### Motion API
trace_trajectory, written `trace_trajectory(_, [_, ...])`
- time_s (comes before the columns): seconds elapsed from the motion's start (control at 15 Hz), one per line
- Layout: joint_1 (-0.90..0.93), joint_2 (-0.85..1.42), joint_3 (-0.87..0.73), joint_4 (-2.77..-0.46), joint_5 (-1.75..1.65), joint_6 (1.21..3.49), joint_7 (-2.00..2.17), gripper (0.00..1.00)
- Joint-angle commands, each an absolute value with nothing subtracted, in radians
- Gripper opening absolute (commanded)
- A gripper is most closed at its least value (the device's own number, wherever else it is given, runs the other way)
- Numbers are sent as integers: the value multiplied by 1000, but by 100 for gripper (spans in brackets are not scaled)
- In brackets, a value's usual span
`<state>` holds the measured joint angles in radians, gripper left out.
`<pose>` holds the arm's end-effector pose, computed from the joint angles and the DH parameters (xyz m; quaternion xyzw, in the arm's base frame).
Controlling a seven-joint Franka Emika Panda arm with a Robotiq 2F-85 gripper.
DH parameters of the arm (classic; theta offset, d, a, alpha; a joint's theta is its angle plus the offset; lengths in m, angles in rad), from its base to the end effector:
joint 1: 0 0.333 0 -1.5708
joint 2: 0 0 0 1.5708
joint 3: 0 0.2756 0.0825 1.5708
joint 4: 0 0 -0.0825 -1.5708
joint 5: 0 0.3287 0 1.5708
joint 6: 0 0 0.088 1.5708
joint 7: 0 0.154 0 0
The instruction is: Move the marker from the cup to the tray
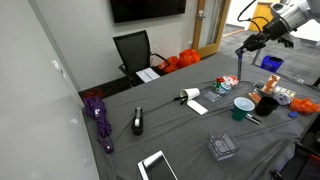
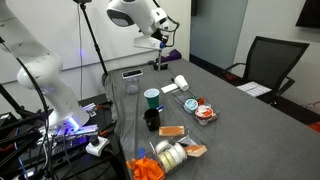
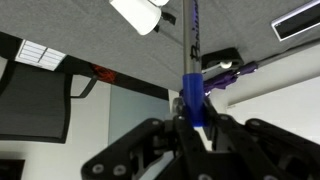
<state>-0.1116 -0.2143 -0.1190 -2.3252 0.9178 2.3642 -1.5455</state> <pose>0.4747 -0.0751 0.4100 -0.8685 -0.3238 -0.3473 0.1424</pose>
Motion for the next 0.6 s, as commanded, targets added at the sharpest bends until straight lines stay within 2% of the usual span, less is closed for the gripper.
trace_trajectory(0.0, [-96,-66,-131,-2190,964,2447,-1435,5])
trace_trajectory(0.53, [-94,313,-107,-1964,998,2691,-1247,5])
